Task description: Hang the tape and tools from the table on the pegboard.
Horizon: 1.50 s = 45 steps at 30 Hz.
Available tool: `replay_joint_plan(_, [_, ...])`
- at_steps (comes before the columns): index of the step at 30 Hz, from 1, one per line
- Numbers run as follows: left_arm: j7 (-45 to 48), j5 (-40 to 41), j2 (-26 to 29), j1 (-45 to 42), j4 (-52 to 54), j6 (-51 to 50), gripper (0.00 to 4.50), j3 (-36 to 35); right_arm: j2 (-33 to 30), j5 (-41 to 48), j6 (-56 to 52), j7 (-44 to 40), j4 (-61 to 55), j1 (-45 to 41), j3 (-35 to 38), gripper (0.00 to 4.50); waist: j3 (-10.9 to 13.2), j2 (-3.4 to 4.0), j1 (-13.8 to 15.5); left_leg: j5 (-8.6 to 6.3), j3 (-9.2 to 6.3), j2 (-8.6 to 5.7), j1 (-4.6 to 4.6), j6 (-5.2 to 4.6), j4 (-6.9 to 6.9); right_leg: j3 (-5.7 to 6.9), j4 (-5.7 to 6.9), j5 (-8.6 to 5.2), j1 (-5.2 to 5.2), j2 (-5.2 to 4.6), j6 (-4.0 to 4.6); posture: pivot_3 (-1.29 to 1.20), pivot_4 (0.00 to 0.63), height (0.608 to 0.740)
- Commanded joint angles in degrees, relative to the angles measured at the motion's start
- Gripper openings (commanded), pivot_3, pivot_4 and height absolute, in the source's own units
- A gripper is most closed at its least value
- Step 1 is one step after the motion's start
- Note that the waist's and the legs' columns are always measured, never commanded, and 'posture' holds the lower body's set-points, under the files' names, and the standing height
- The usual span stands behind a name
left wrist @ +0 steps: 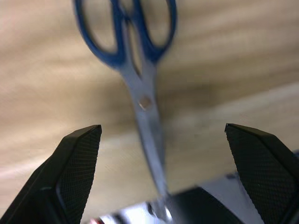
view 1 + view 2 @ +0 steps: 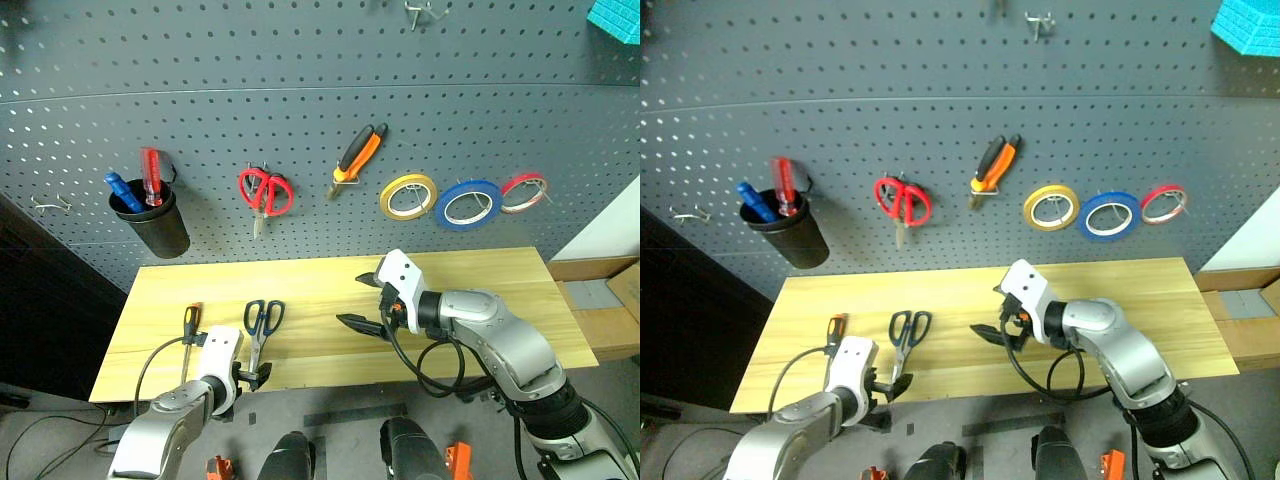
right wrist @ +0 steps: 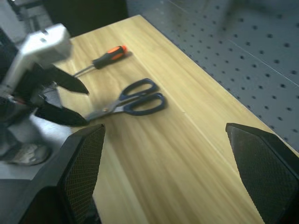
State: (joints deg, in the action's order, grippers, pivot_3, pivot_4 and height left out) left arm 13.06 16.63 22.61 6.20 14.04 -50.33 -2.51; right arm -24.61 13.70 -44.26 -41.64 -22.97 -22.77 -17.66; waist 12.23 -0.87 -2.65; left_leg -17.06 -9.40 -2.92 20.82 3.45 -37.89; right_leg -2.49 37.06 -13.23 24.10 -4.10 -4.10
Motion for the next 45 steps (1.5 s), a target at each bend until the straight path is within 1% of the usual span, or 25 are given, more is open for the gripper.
replay_joint_plan(1, [-2.91,-1.75,-1.8,-3.45,-3.4,0.19,4.5,-1.61,-0.59,0.83,-0.19,-0.2,-3.34,0.26,-0.63,4.44,0.0,0.0,0.05,0.0,0.0,0.0,0.0,0.0,0.0,0.0,0.0,0.0,0.0,0.0,0.01,-0.05,0.199,0.74])
replay_joint_plan(4, [-5.07,-2.77,-3.36,-6.94,-7.66,1.16,4.5,-3.23,-1.15,0.86,-0.49,0.07,-3.91,0.66,-0.68,4.44,-0.01,-0.02,0.33,0.0,0.01,0.0,0.02,0.01,0.01,0.0,-0.05,0.01,0.01,0.0,0.02,-0.05,0.199,0.74])
replay_joint_plan(10, [-4.48,-3.42,-3.25,-12.84,-15.3,1.56,4.5,-3.57,-1.74,1.12,-1.32,0.64,-4.45,0.73,-0.72,4.44,0.0,-0.02,0.41,-0.01,0.03,0.0,0.03,0.01,0.02,-0.01,-0.08,0.01,0.03,-0.01,0.02,-0.07,0.197,0.74])
replay_joint_plan(13, [-3.58,-3.31,-3.08,-13.71,-16.6,0.1,4.5,-3.07,-2.03,1.45,-1.72,0.52,-4.72,0.66,-0.46,4.44,0.0,-0.02,0.32,-0.01,0.04,0.0,0.03,0.01,0.02,-0.02,-0.09,0.01,0.03,-0.01,0.02,-0.07,0.195,0.74])
replay_joint_plan(20, [-1.66,-3.78,-2.88,-12.74,-16.57,-1.94,4.5,-1.11,-1.79,2.19,-2.67,1.05,-4.77,0.49,0.16,4.44,-0.01,-0.02,0.28,-0.01,0.04,0.01,0.03,0.01,0.03,-0.02,-0.08,0.01,0.03,-0.01,0.02,-0.08,0.193,0.74])
replay_joint_plan(21, [-1.37,-4.06,-2.8,-12.96,-16.88,-1.67,4.11,-0.75,-1.74,2.26,-2.74,1.06,-4.73,0.46,0.16,4.5,-0.01,-0.02,0.27,-0.01,0.03,0.0,0.03,0.01,0.02,-0.02,-0.08,0.01,0.03,-0.01,0.02,-0.08,0.193,0.74])
replay_joint_plan(23, [-1.11,-4.5,-2.8,-13.56,-17.58,-1.27,3.64,-0.44,-1.68,2.44,-2.85,1.11,-4.69,0.45,0.19,4.5,-0.01,-0.02,0.27,-0.01,0.03,0.01,0.02,0.01,0.02,-0.02,-0.08,0.01,0.02,-0.01,0.02,-0.08,0.194,0.74])
replay_joint_plan(28, [-0.34,-5.48,-2.32,-15.36,-20.04,0.22,2.06,-0.07,-1.61,2.94,-3.06,1.33,-4.57,0.49,0.36,4.5,-0.01,-0.02,0.28,-0.01,0.03,0.0,0.02,0.01,0.01,-0.01,-0.07,0.01,0.02,-0.01,0.02,-0.08,0.195,0.74])
replay_joint_plan(32, [-0.5,-6.16,-1.88,-16.57,-22.04,2.57,0.79,-1.05,-1.94,3.27,-3.25,1.61,-4.74,0.71,0.7,4.5,-0.01,-0.02,0.27,-0.01,0.03,0.0,0.02,0.02,0.01,-0.01,-0.07,0.01,0.02,-0.01,0.02,-0.08,0.195,0.74])
replay_joint_plan(34, [0.24,-6.13,-1.61,-16.29,-22.06,4.02,0.62,-1.21,-2.0,3.47,-3.41,1.79,-4.82,0.88,0.87,4.5,-0.01,-0.02,0.28,-0.01,0.03,0.01,0.02,0.02,0.02,-0.01,-0.08,0.01,0.02,-0.01,0.02,-0.08,0.195,0.74])
replay_joint_plan(40, [4.3,-6.24,0.51,-11.76,-17.49,9.31,0.61,-0.35,-1.77,3.96,-2.1,2.1,-5.11,1.39,0.82,4.5,-0.01,-0.01,-0.15,-0.01,0.04,0.04,0.03,0.02,0.04,-0.02,-0.11,0.01,0.04,-0.01,0.02,-0.09,0.196,0.74])
replay_joint_plan(42, [6.68,-6.55,1.62,-8.96,-14.59,13.86,0.59,0.36,-1.74,3.84,-0.7,1.98,-5.55,1.77,0.66,4.5,0.0,-0.01,-0.42,-0.02,0.05,0.06,0.04,0.02,0.06,-0.01,-0.11,0.01,0.06,-0.01,0.02,-0.09,0.196,0.74])
replay_joint_plan(45, [9.89,-3.75,1.34,-2.87,-7.91,18.86,0.59,-2.0,-1.98,2.23,3.81,2.39,-6.26,2.83,0.53,4.5,0.01,0.0,-0.59,-0.03,0.07,0.13,0.06,0.04,0.09,-0.02,-0.16,0.01,0.08,0.0,0.02,-0.09,0.197,0.74])
